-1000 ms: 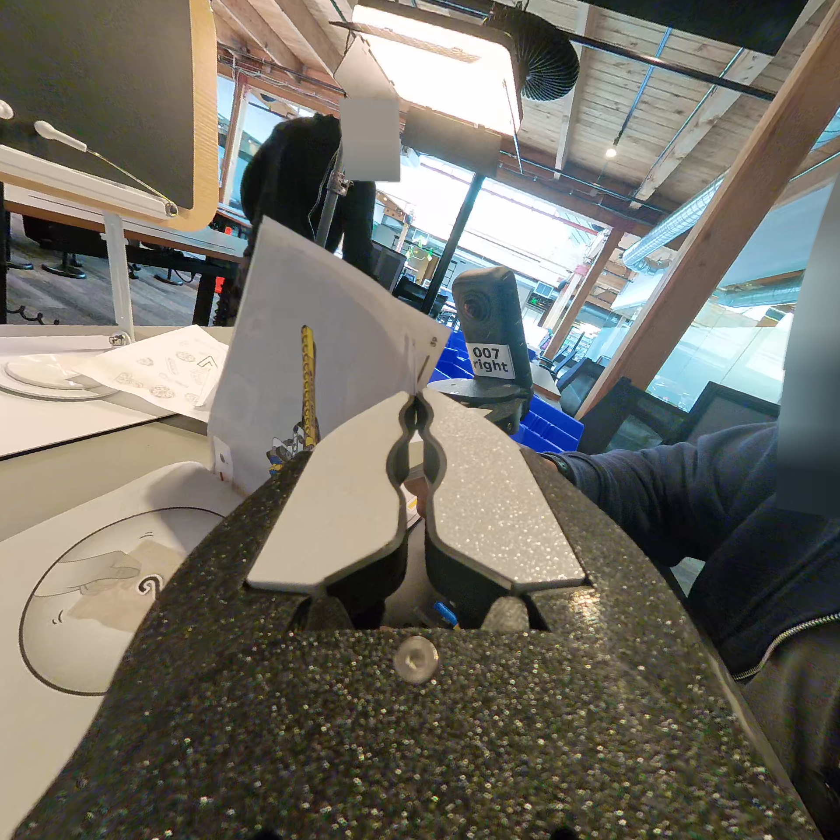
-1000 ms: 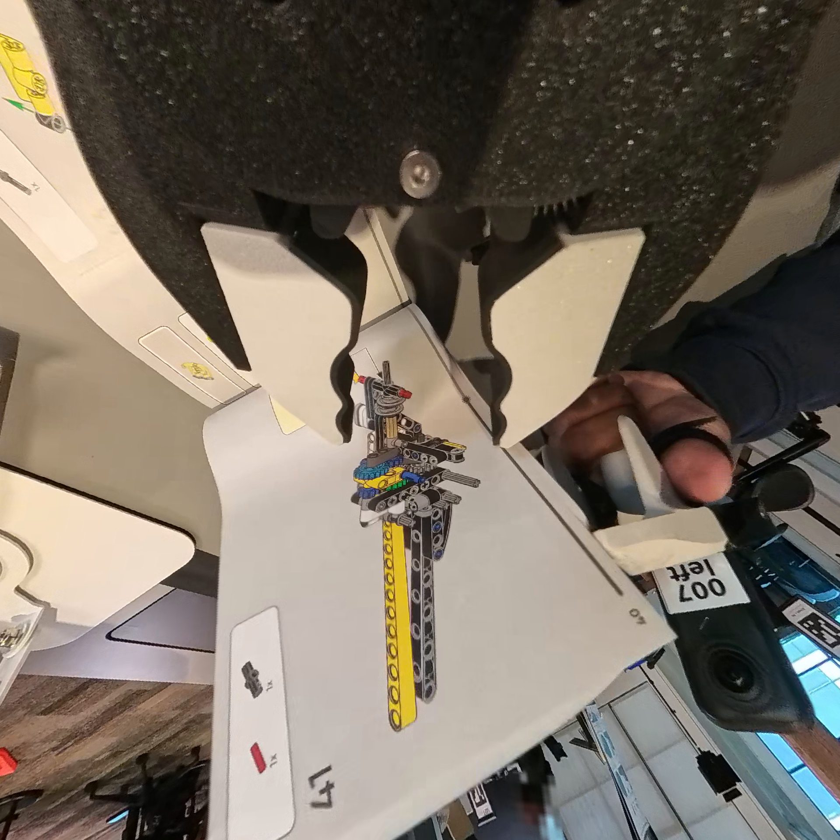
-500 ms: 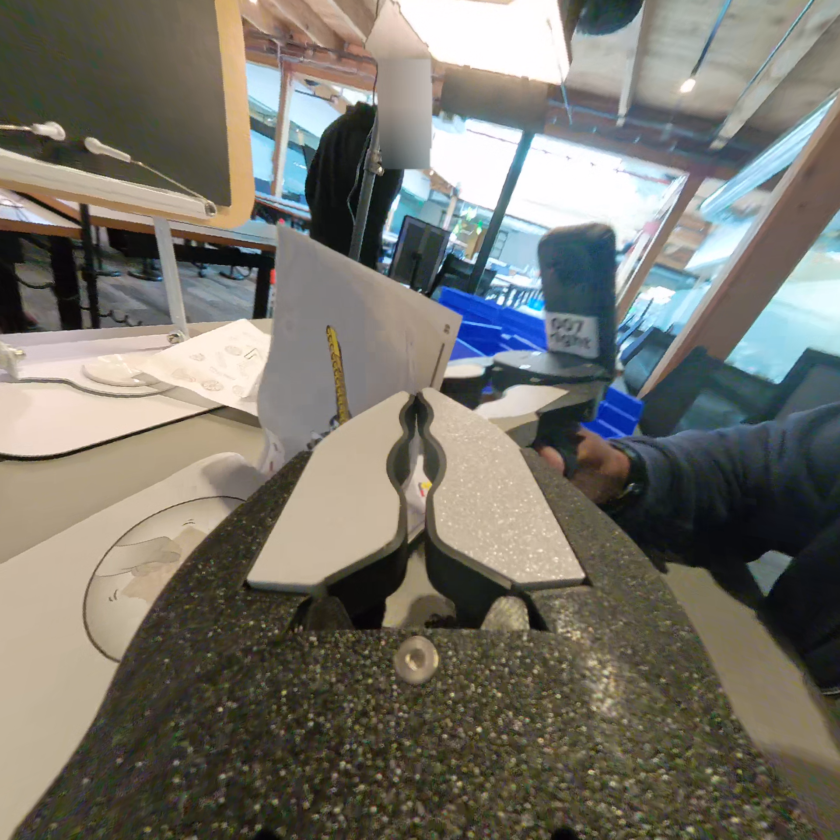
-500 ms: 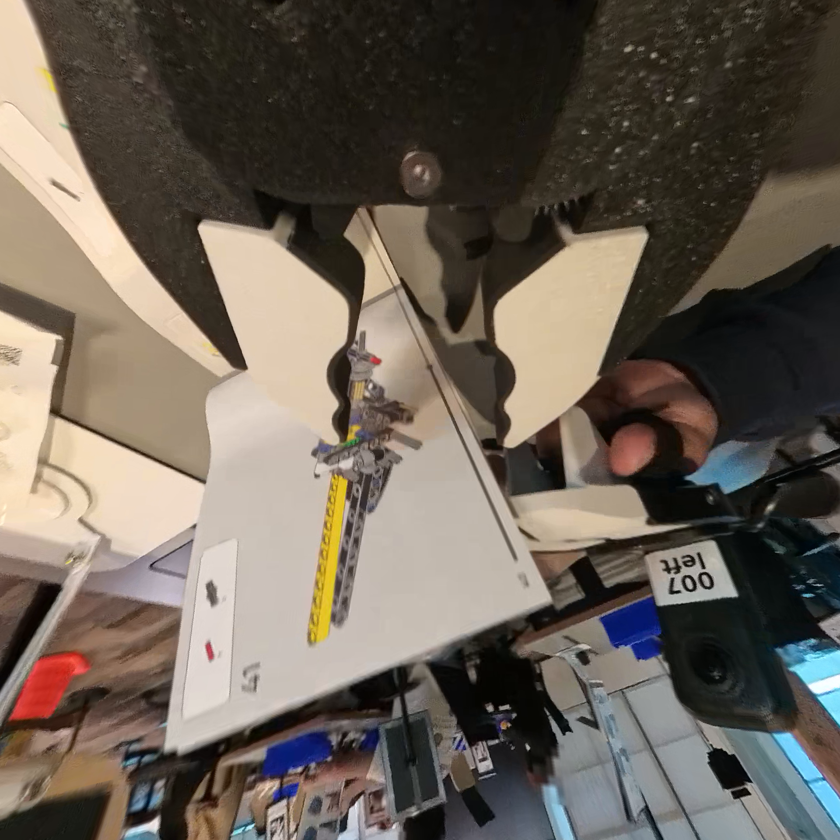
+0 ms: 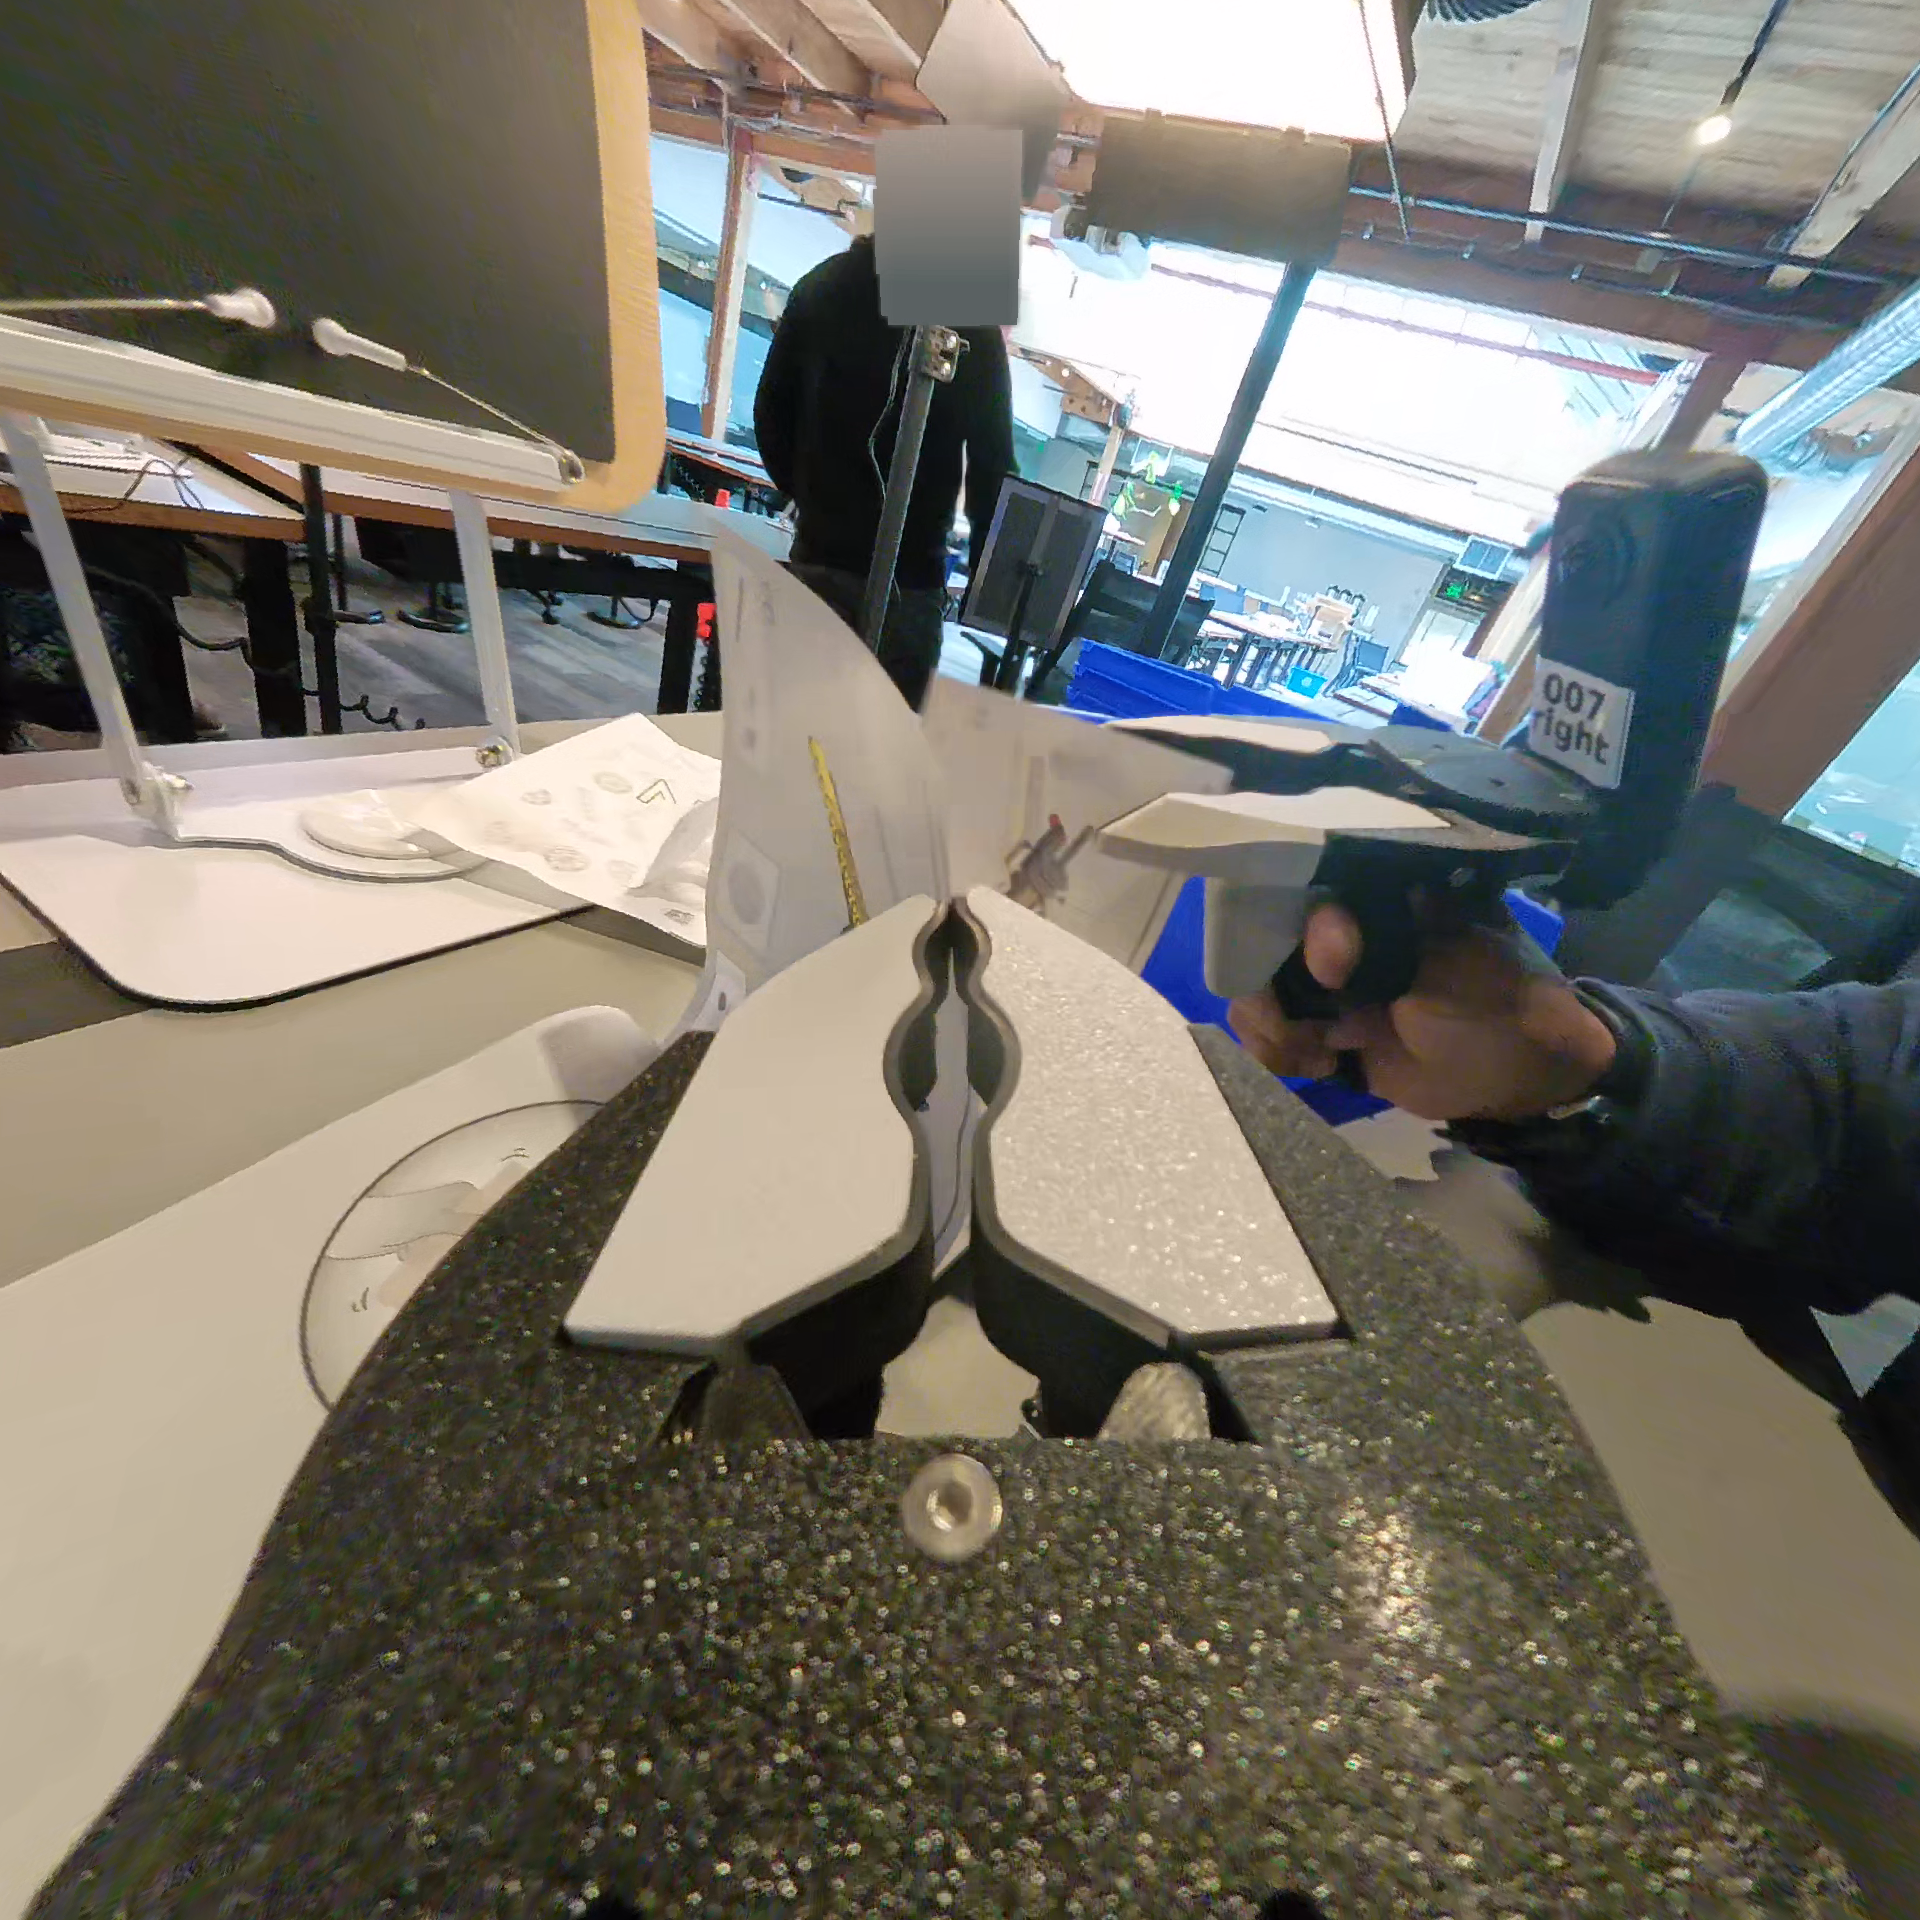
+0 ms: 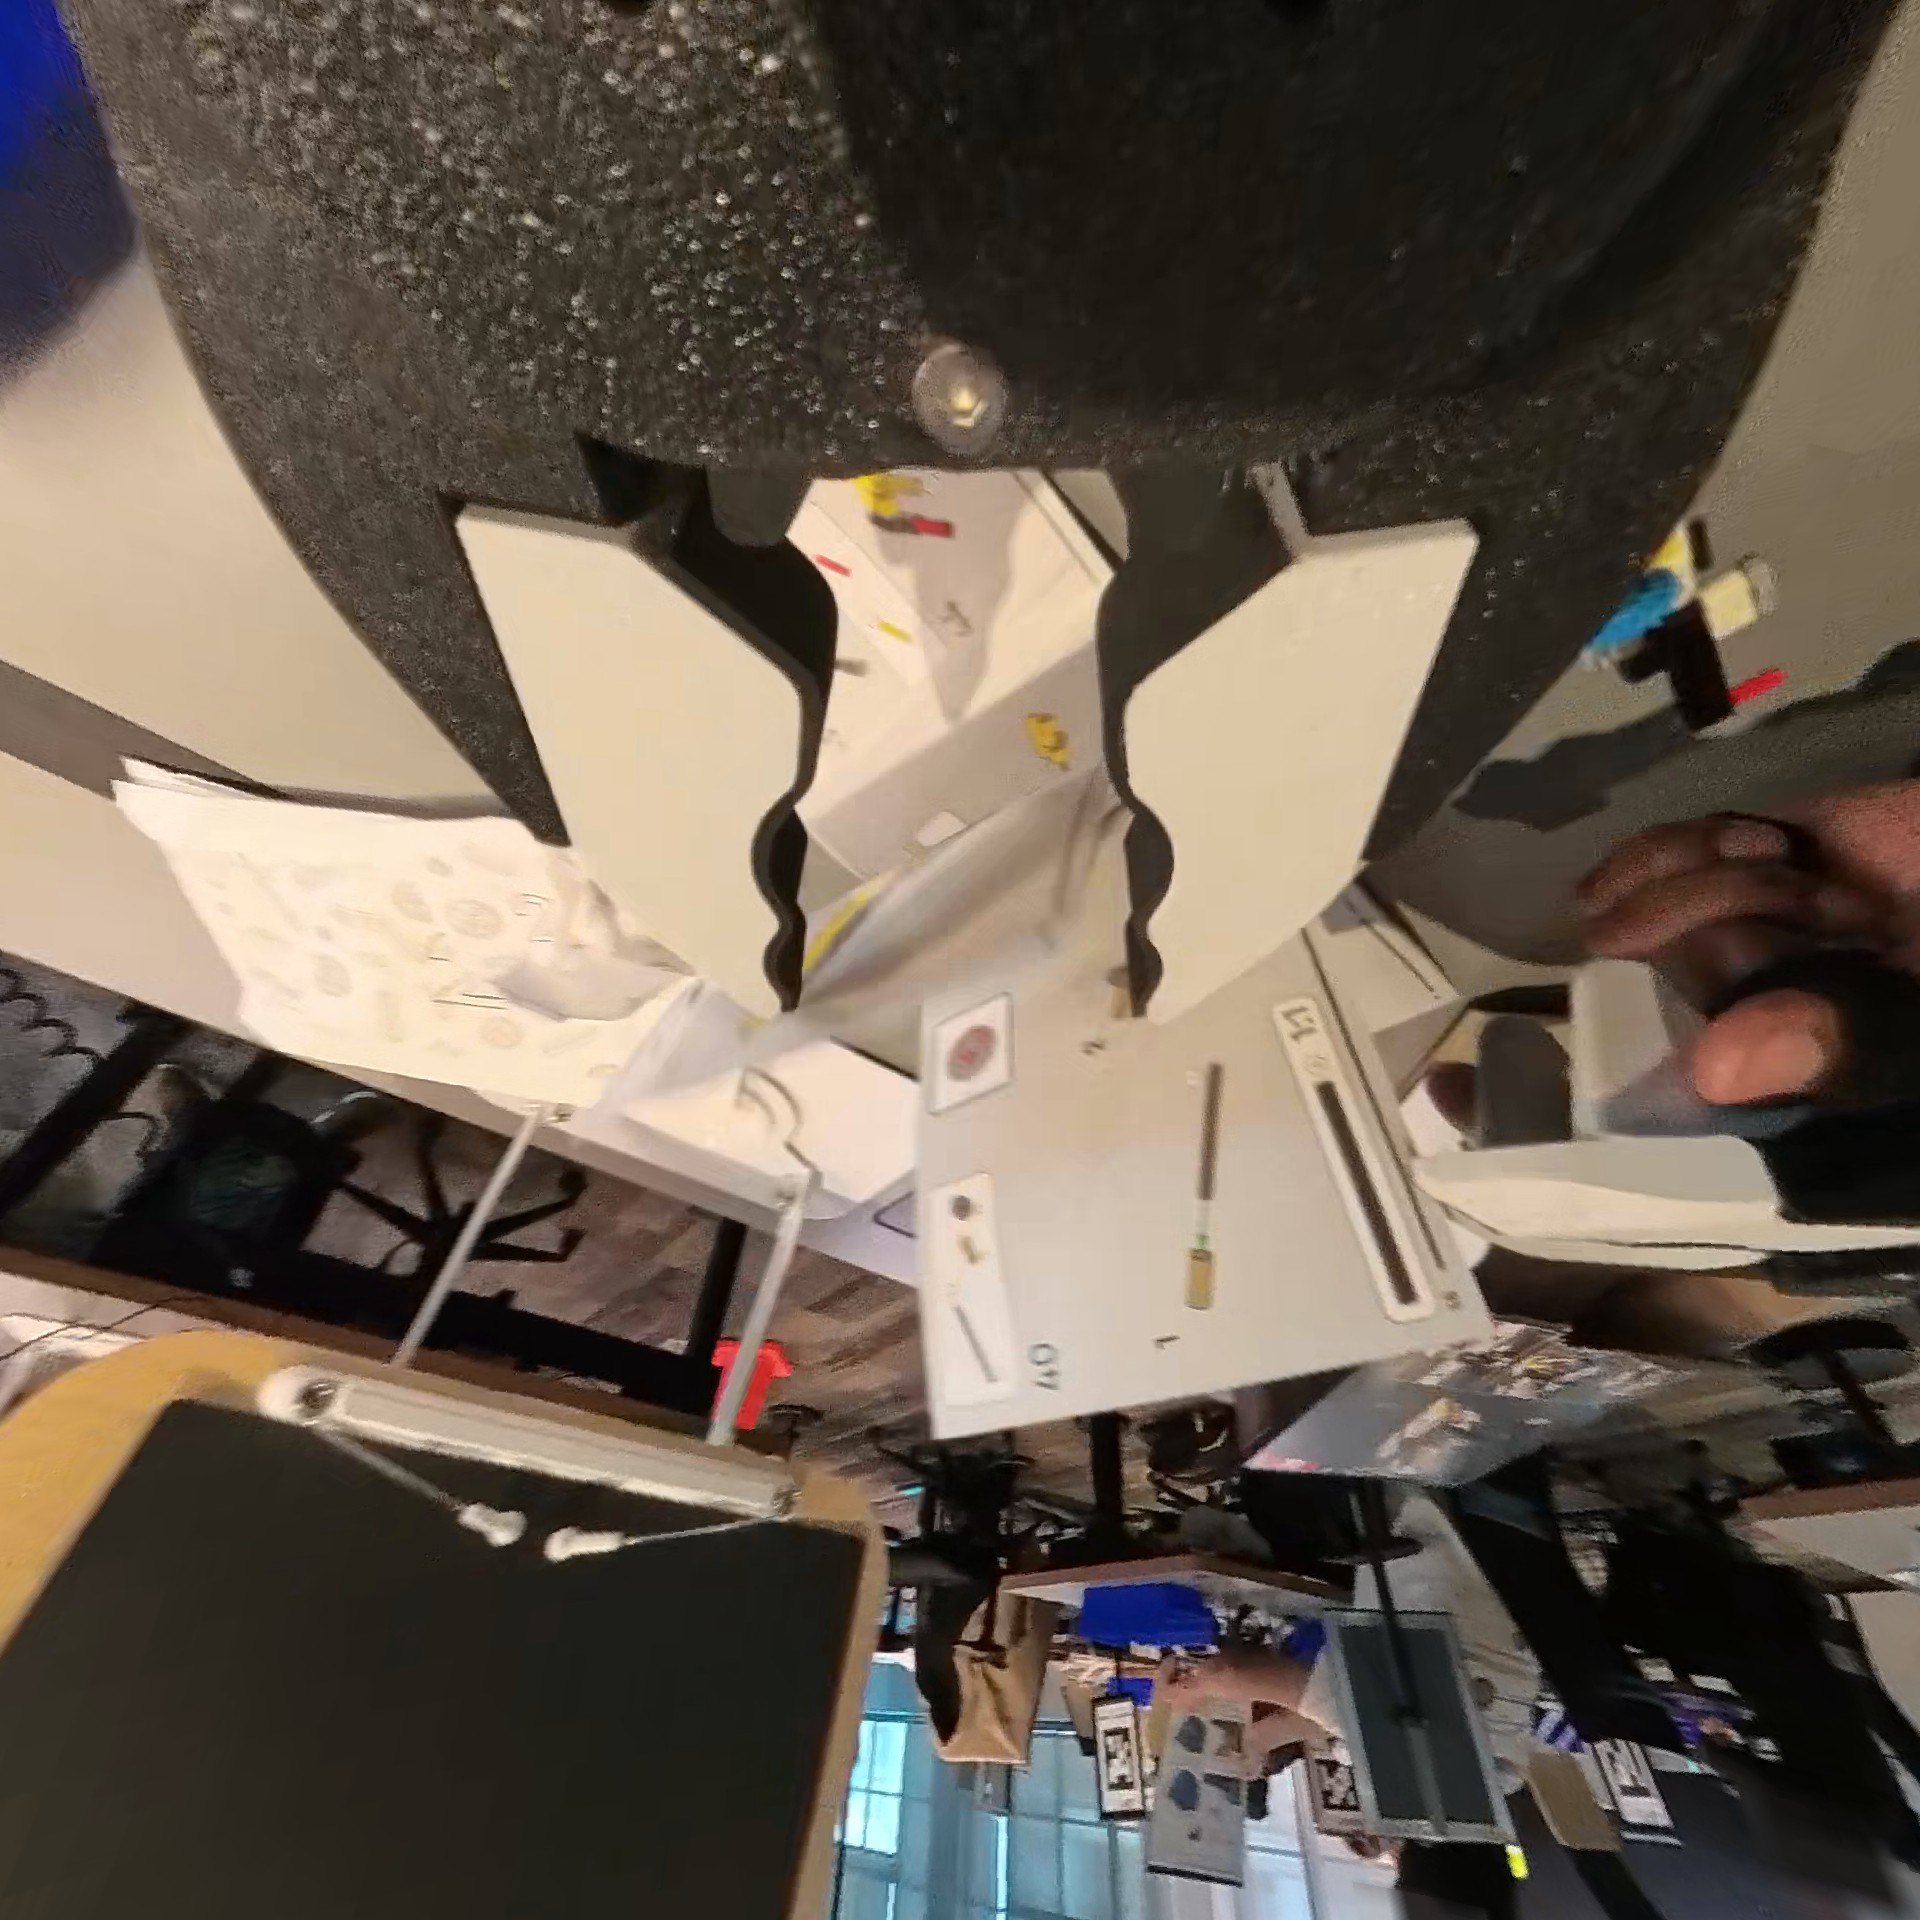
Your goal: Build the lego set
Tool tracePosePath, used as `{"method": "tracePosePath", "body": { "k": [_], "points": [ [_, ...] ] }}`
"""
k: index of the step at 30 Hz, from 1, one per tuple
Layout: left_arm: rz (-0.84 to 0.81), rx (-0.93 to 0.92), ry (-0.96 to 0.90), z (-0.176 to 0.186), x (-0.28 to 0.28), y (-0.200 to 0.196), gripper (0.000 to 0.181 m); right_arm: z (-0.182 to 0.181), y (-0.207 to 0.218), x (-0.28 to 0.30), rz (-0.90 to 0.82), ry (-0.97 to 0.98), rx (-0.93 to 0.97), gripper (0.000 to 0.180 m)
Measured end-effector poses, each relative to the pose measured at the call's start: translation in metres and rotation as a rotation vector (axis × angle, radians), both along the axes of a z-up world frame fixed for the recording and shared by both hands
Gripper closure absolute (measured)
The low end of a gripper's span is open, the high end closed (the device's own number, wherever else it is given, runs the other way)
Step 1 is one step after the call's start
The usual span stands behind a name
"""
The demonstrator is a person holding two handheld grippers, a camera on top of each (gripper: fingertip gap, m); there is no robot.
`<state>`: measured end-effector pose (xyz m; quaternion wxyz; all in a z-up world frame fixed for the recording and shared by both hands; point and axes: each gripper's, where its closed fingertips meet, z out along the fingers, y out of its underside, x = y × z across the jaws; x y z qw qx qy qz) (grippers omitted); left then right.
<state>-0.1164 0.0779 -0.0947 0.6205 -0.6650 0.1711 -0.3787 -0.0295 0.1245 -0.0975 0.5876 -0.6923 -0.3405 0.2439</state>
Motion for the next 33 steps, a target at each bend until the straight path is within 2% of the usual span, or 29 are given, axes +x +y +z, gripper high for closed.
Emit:
{"method": "tracePosePath", "body": {
  "k": [6, 15, 24, 29, 33],
  "points": [
    [0.013, 0.005, -0.012, 0.000, -0.010, 0.003, 0.181, -0.001, -0.001, 0.025, -0.030, -0.044, -0.001, 0.119],
    [0.057, 0.001, 0.000, -0.001, -0.027, 0.009, 0.181, -0.065, -0.034, -0.006, 0.128, -0.120, -0.133, 0.121],
    [0.113, 0.011, 0.020, 0.000, -0.045, 0.007, 0.181, -0.084, -0.028, -0.006, 0.153, -0.081, -0.225, 0.124],
    [0.190, -0.027, 0.053, -0.008, -0.061, 0.006, 0.181, -0.085, -0.029, -0.006, 0.159, -0.079, -0.224, 0.125],
    [0.332, -0.165, 0.144, -0.034, -0.081, 0.008, 0.181, -0.086, -0.030, -0.007, 0.165, -0.091, -0.213, 0.126]
  ]
}}
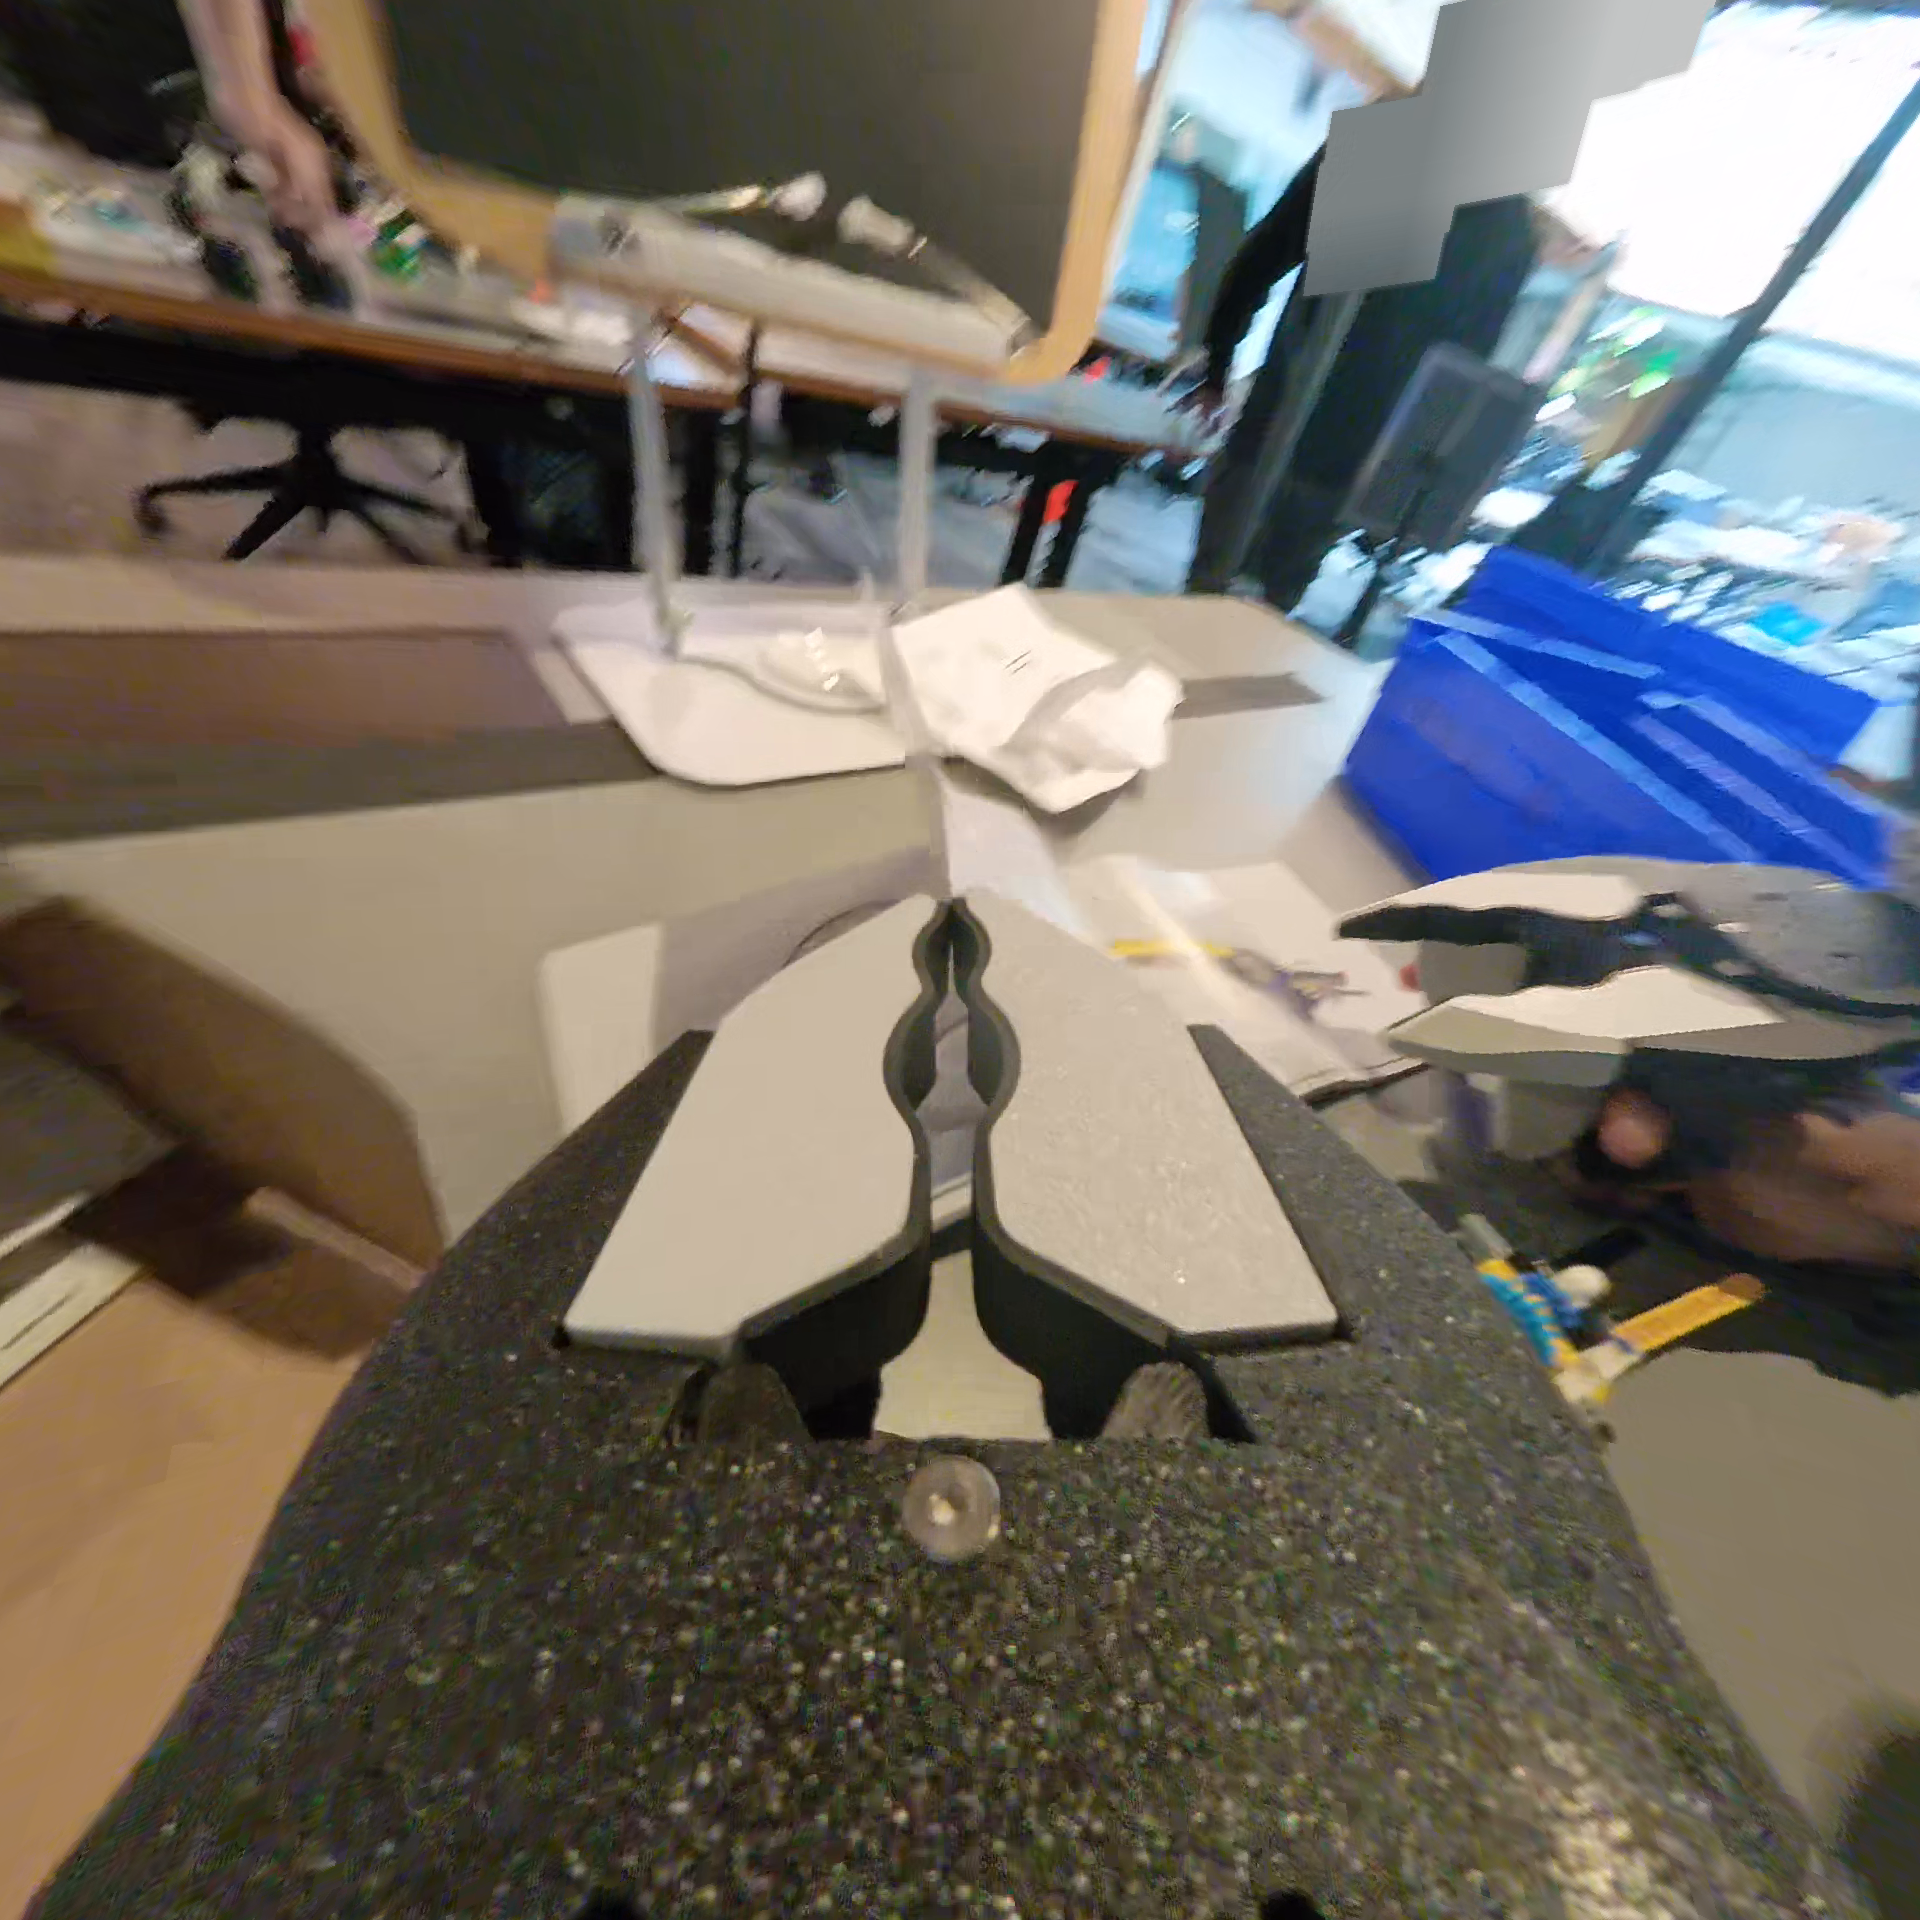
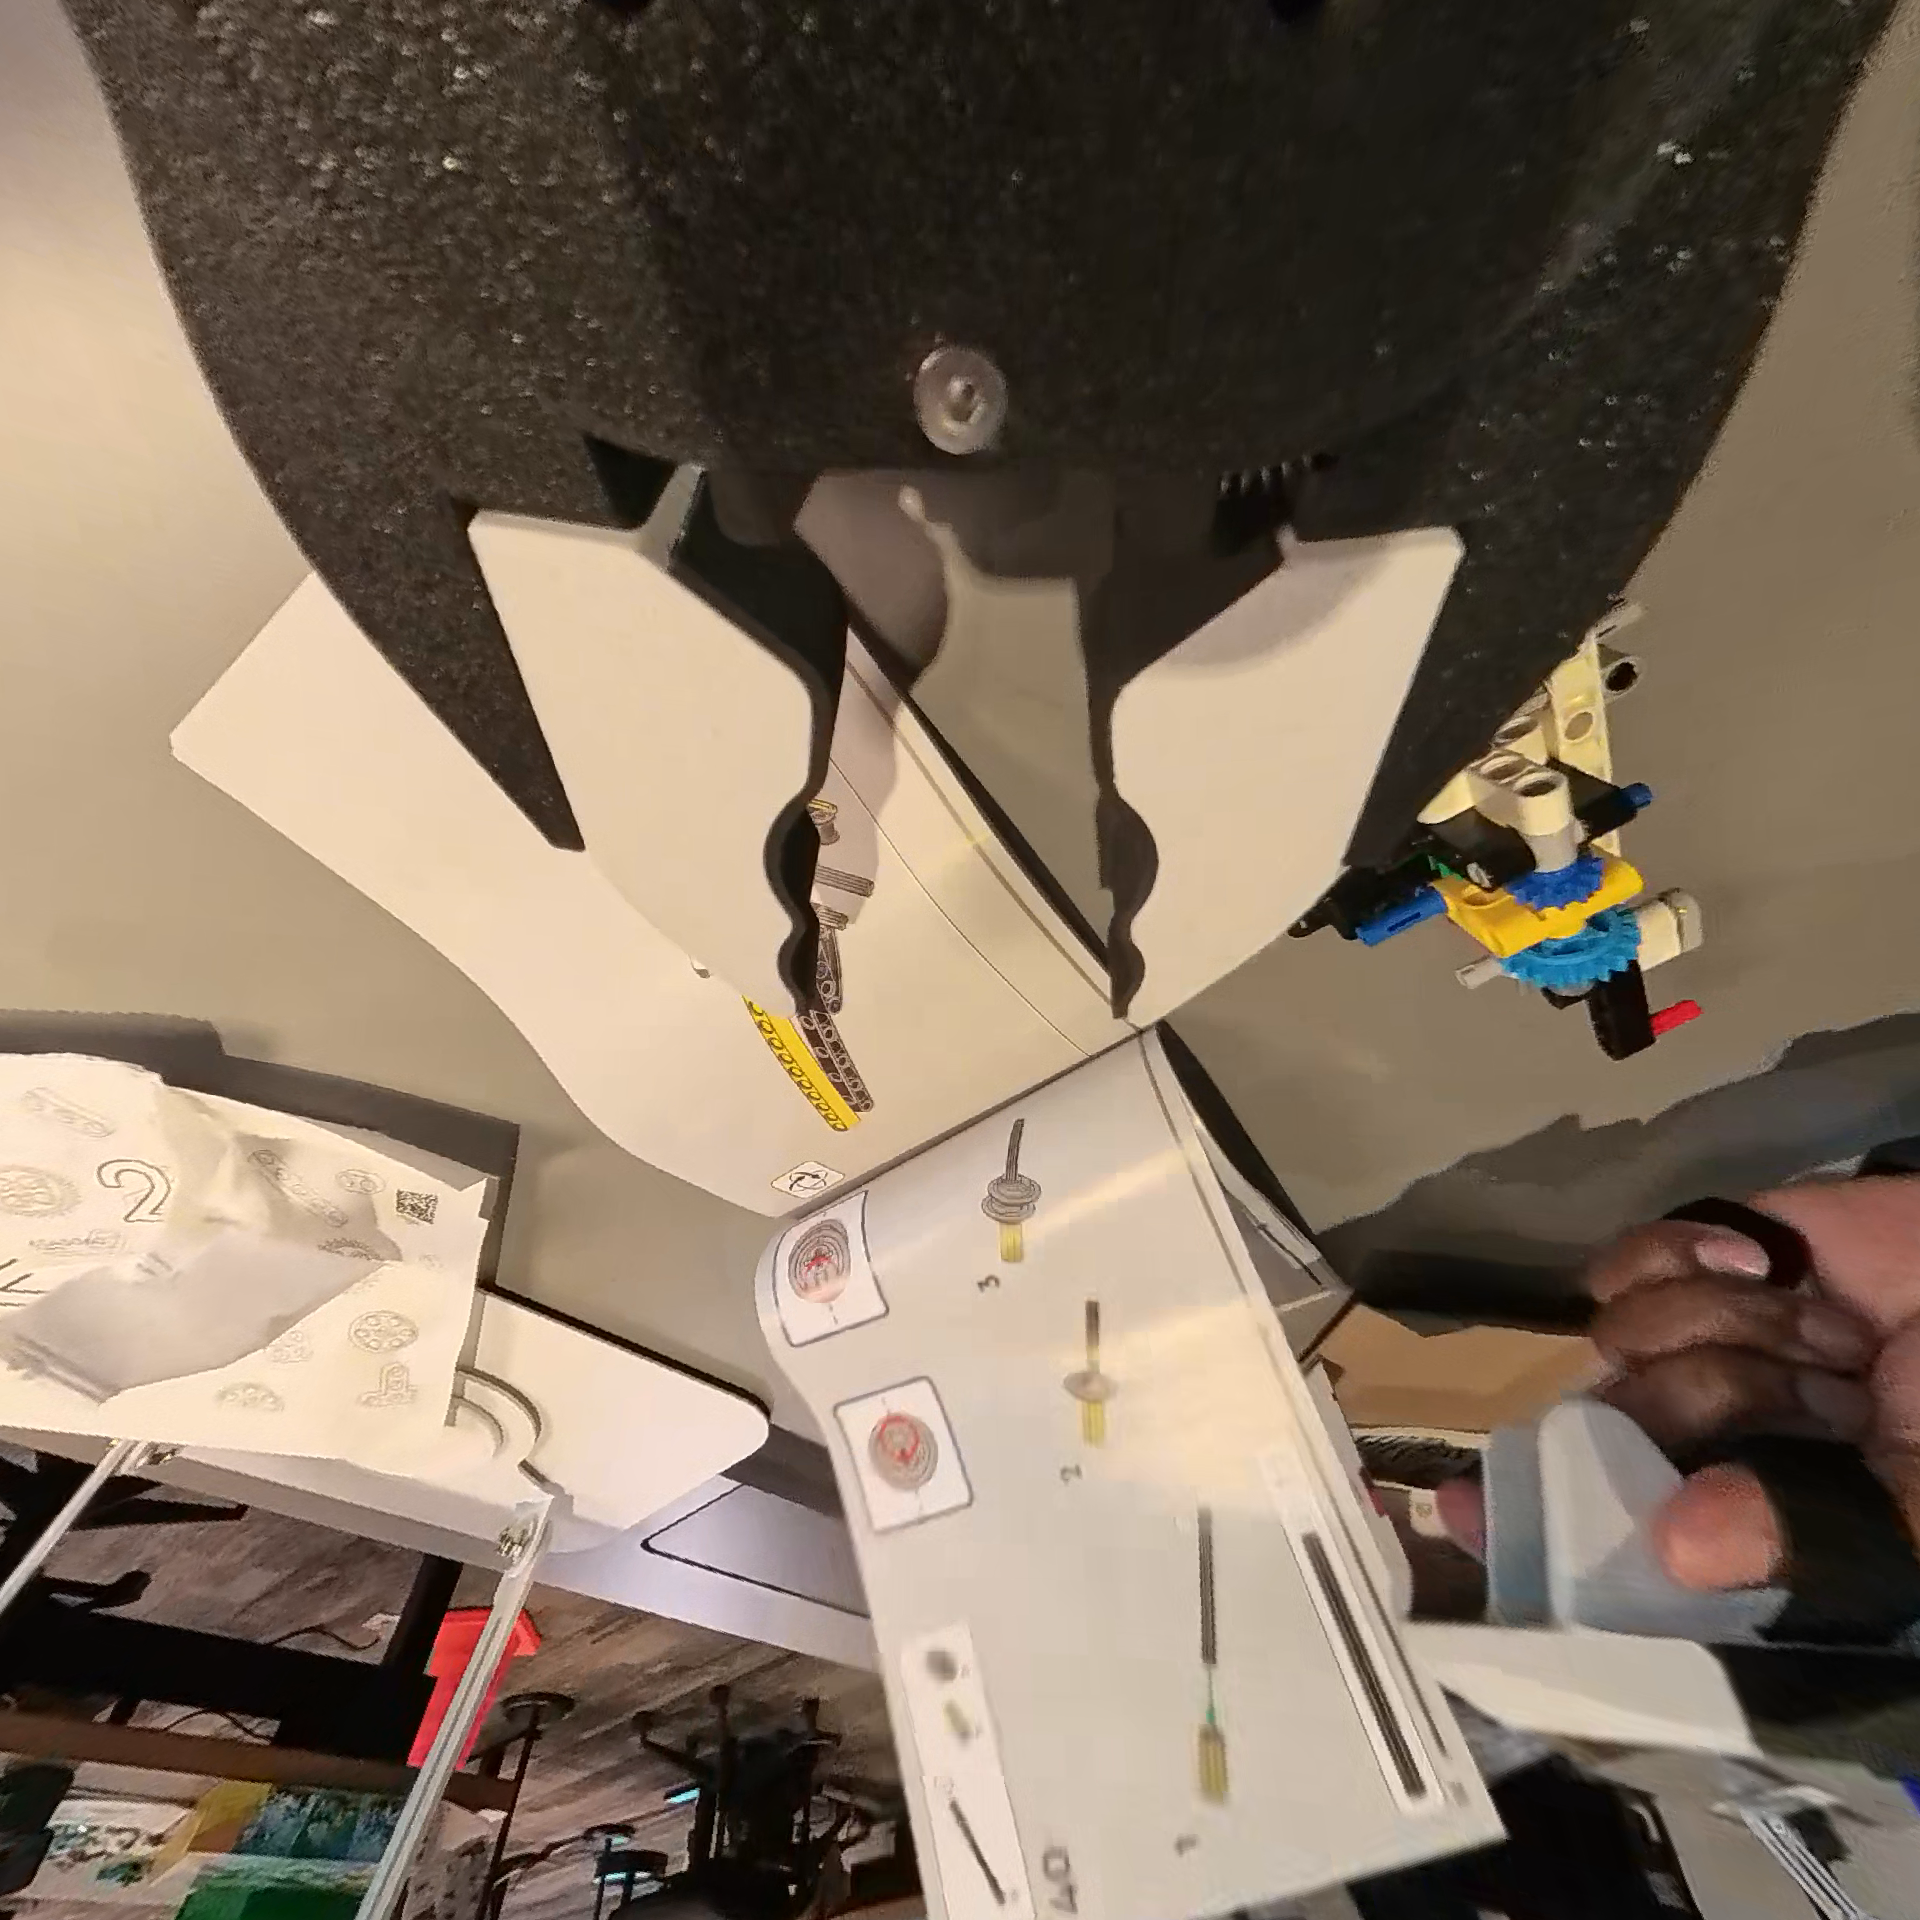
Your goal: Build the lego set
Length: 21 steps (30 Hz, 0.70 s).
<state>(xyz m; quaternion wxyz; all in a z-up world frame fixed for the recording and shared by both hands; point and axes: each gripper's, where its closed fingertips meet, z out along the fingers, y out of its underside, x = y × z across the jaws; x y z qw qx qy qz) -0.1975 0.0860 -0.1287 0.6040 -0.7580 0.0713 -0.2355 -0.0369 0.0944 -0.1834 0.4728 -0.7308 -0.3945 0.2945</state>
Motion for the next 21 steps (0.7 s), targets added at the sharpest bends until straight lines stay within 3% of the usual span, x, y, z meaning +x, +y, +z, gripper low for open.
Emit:
{"method": "tracePosePath", "body": {
  "k": [9, 21],
  "points": [
    [0.169, -0.140, 0.186, -0.020, -0.028, -0.008, 0.166, -0.002, -0.001, -0.001, 0.010, -0.005, -0.012, 0.127],
    [0.182, 0.046, 0.096, 0.004, -0.033, -0.007, 0.164, -0.004, -0.002, -0.002, 0.021, -0.015, -0.023, 0.127]
  ]
}}
